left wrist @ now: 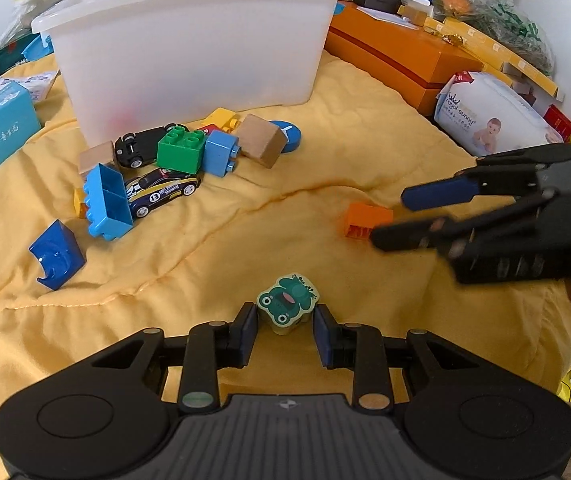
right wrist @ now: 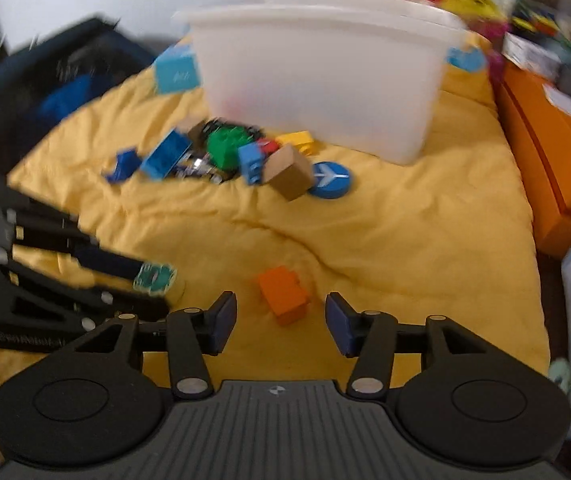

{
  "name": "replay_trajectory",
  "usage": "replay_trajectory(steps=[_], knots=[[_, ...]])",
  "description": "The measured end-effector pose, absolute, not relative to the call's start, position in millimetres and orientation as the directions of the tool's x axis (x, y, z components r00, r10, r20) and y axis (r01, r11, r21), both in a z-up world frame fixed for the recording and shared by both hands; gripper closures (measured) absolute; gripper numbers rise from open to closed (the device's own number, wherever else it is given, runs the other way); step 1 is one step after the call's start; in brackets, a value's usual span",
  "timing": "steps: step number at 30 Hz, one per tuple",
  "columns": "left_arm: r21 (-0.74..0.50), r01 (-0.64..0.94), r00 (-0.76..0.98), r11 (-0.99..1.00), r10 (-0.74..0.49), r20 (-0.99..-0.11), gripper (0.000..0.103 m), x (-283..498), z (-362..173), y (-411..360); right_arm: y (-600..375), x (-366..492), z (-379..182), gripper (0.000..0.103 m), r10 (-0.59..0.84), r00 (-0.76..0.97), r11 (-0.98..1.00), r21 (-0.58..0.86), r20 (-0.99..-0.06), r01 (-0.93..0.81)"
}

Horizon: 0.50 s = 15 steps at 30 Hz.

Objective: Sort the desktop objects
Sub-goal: 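Grasp orange brick with right tool while left tool holds frog tile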

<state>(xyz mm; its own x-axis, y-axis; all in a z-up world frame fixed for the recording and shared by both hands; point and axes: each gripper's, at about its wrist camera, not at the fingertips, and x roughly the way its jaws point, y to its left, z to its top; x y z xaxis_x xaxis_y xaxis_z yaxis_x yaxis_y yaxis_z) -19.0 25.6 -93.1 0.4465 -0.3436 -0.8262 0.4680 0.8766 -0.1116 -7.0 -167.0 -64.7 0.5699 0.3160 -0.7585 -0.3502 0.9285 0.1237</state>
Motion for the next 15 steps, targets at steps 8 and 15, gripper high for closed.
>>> replay_trajectory(steps=[8, 15], knots=[[-0.111, 0.455, 0.453, 0.884, -0.336, -0.825, 0.069, -19, -94, 25, -184, 12, -78, 0.064, 0.408, 0.523, 0.912, 0.315, -0.748, -0.261], [-0.119, 0.431, 0.463, 0.895, -0.332, -0.822, 0.069, -15, -95, 26, -163, 6, -80, 0.080, 0.380, 0.509, 0.906, 0.198, -0.772, -0.375]])
